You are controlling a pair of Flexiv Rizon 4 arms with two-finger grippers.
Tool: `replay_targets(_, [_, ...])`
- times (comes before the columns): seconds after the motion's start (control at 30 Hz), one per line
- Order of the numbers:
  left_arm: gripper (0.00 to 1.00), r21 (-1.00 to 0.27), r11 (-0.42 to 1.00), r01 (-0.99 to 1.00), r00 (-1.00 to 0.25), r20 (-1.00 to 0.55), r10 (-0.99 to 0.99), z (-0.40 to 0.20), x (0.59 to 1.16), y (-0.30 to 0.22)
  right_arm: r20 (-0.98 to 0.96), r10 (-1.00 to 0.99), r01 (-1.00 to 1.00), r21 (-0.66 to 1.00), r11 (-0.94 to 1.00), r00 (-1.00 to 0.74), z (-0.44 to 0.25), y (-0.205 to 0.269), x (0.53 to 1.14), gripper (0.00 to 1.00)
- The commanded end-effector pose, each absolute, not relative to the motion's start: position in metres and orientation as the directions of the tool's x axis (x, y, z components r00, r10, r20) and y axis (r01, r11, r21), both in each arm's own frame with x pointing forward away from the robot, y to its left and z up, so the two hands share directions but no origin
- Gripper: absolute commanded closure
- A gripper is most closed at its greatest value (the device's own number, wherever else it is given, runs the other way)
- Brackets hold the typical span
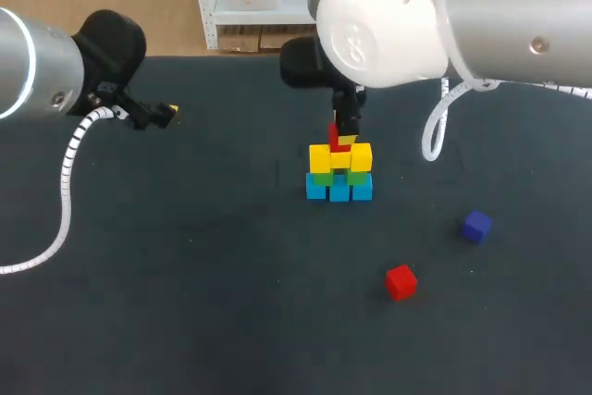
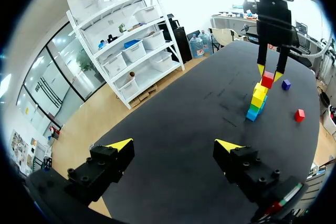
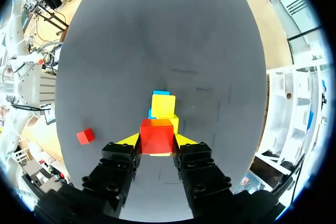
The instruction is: Place the blue cubes, place green cubes on the blue cubes, place the yellow cubes on the green cubes, then place the red cubes on the yellow cubes, and place purple cube on the red cubes.
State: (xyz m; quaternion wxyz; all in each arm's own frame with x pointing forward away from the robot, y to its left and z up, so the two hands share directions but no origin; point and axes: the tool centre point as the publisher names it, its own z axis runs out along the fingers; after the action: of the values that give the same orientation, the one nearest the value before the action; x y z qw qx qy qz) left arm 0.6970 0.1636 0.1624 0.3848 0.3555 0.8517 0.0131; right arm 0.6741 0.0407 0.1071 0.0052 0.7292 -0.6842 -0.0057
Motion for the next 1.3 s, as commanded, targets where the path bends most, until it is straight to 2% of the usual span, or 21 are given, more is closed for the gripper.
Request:
replay_targets(0.03, [0.0,0.294,0.745,0.599,-0.448,-0.648,0.616,0.162,0.698,0.165,0.002,-0.997,-0.997,0.024,-0.079,0.079,0.105,0.046,0.68,1.0])
replay_targets(1.3, [0.0,0.294,0.745,0.599,-0.448,-0.648,0.616,0.162,0.698,0.165,0.012,-0.994,-0.993,0.05,-0.111,0.112,0.091,0.056,0.684,1.0])
